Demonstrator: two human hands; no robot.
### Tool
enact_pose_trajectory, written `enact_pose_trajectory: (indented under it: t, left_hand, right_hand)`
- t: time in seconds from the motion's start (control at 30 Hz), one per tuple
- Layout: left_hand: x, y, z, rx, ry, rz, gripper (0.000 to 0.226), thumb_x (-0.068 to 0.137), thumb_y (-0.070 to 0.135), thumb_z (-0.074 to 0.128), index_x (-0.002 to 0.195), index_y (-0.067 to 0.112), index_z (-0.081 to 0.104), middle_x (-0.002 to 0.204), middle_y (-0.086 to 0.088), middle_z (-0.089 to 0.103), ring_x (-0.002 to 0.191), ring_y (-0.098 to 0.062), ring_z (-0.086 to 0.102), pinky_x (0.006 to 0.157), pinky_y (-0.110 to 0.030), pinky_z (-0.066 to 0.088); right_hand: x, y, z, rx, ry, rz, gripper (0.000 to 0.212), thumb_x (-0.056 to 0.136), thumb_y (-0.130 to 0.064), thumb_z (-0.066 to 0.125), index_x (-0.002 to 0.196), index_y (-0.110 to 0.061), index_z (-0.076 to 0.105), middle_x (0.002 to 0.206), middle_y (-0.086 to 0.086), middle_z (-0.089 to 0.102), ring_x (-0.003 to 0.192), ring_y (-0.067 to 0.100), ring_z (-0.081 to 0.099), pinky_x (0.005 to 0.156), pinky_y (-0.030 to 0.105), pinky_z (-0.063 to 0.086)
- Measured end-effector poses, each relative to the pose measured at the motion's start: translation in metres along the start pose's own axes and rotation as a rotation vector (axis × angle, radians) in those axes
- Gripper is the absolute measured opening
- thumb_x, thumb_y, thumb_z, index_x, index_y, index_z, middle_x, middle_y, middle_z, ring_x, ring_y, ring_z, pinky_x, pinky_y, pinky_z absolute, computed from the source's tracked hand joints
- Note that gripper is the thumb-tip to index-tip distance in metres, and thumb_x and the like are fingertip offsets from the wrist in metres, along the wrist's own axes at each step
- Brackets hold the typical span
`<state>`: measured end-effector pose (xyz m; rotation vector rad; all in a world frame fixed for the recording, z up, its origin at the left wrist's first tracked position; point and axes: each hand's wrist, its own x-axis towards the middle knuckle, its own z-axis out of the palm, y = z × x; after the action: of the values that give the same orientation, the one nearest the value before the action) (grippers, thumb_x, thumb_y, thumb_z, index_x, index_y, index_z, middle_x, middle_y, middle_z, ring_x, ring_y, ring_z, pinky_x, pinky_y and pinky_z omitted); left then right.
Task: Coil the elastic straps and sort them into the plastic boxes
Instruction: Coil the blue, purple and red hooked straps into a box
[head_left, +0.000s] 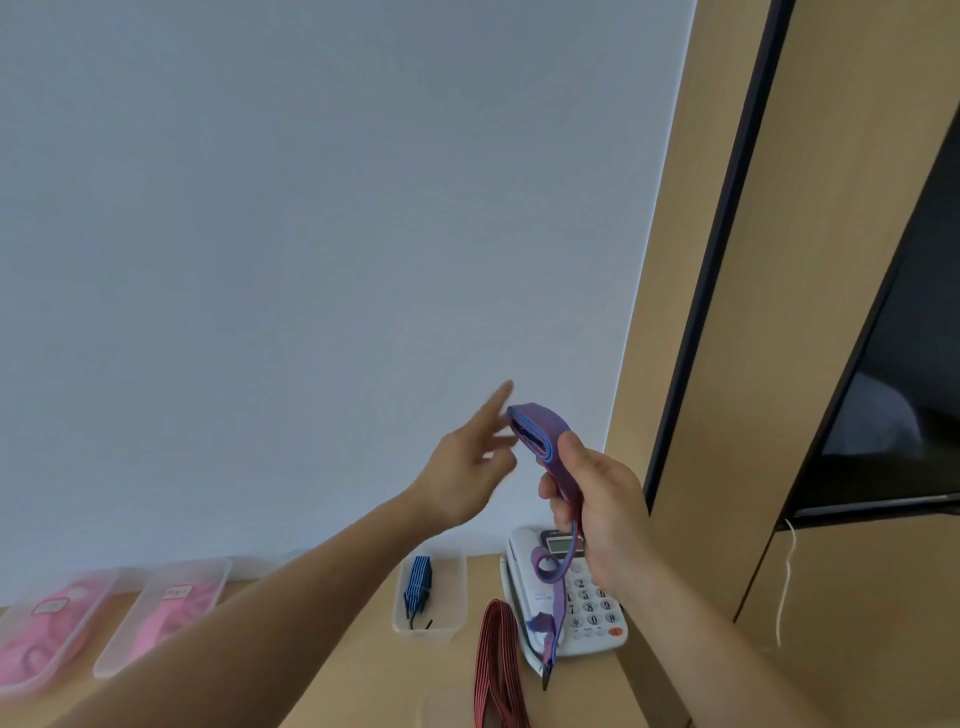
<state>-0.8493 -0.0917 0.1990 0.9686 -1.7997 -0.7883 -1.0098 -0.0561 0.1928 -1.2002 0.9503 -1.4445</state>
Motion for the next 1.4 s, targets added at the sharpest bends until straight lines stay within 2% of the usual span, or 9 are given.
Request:
enact_pose_trajectory:
  t: [0.1,0.17,0.23,0.43,0.67,0.9,1.2,1.3,1.4]
  left_hand:
    - [0.004,0.017,-0.002,-0.435,-0.133,-0.365,0.036,0.102,0.032,0.041,0.125,0.013,0.061,0.099,-0.008,0.071,0.096,-0.023,0.068,0.088,-0.038,0.050]
    - [0.002,0.023,-0.003,-0.490,-0.210,-0.355,0.038,0.101,0.039,0.045,0.100,0.008,0.066,0.083,-0.009,0.065,0.071,-0.020,0.061,0.082,-0.036,0.049]
    - [0.001,0.026,-0.003,-0.525,-0.217,-0.323,0.030,0.101,0.032,0.050,0.100,0.005,0.064,0.082,-0.007,0.065,0.064,-0.016,0.059,0.077,-0.031,0.050]
    - [0.006,0.021,-0.006,-0.410,-0.055,-0.237,0.030,0.098,0.019,0.059,0.123,0.002,0.057,0.114,-0.012,0.072,0.090,-0.019,0.069,0.082,-0.035,0.051]
    - [0.011,0.019,-0.003,-0.143,0.040,-0.046,0.042,0.094,0.013,0.065,0.133,0.015,0.051,0.116,-0.003,0.071,0.093,-0.024,0.070,0.074,-0.028,0.054]
    - [0.016,0.022,-0.006,-0.577,0.164,-0.237,0.030,0.096,0.013,0.062,0.120,-0.003,0.057,0.101,-0.021,0.068,0.087,-0.041,0.067,0.087,-0.054,0.055]
    - [0.024,0.023,-0.014,-0.638,0.215,-0.226,0.025,0.095,0.011,0.061,0.118,0.001,0.058,0.103,-0.018,0.067,0.084,-0.041,0.068,0.068,-0.040,0.059]
    - [0.030,0.026,-0.019,-0.668,0.241,-0.193,0.021,0.095,0.010,0.061,0.115,0.003,0.058,0.102,-0.016,0.067,0.085,-0.041,0.068,0.078,-0.049,0.059]
    - [0.030,0.027,-0.020,-0.644,0.198,-0.214,0.026,0.095,0.011,0.062,0.119,0.000,0.057,0.102,-0.017,0.067,0.082,-0.039,0.067,0.069,-0.041,0.059]
  right_hand:
    - [-0.001,0.002,0.001,-0.103,-0.018,-0.060,0.040,0.091,-0.044,0.057,0.079,-0.007,0.065,0.066,0.006,0.068,0.044,0.013,0.045,0.043,0.021,0.037]
    - [-0.002,0.004,0.004,-0.164,-0.033,-0.098,0.035,0.094,-0.040,0.055,0.081,-0.010,0.067,0.068,0.005,0.070,0.046,0.013,0.048,0.045,0.021,0.040]
    - [-0.003,0.006,0.004,-0.189,-0.021,-0.107,0.029,0.095,-0.037,0.056,0.083,-0.013,0.068,0.068,0.004,0.070,0.046,0.012,0.049,0.045,0.021,0.040]
    - [0.001,0.009,0.005,-0.216,0.032,0.021,0.036,0.099,-0.031,0.055,0.083,0.000,0.063,0.059,0.003,0.066,0.042,0.014,0.048,0.042,0.024,0.039]
    - [0.001,0.005,0.003,-0.128,-0.008,0.091,0.035,0.100,-0.028,0.054,0.091,0.006,0.060,0.063,0.007,0.067,0.045,0.017,0.054,0.043,0.027,0.043]
    - [0.004,0.015,-0.003,-0.331,-0.171,0.129,0.032,0.098,-0.032,0.057,0.071,-0.014,0.056,0.074,0.005,0.074,0.067,0.012,0.068,0.056,0.015,0.046]
    - [0.003,0.021,-0.015,-0.414,-0.359,0.244,0.034,0.095,-0.040,0.060,0.084,-0.008,0.055,0.054,0.004,0.056,0.045,0.021,0.054,0.053,0.025,0.043]
    - [-0.001,0.026,-0.020,-0.554,-0.526,0.322,0.027,0.087,-0.027,0.073,0.072,-0.013,0.056,0.069,0.009,0.067,0.062,0.021,0.063,0.065,0.027,0.049]
    - [-0.001,0.031,-0.021,-0.677,-0.506,0.306,0.021,0.079,-0.025,0.080,0.068,-0.023,0.062,0.077,-0.006,0.065,0.081,0.012,0.062,0.080,0.025,0.047]
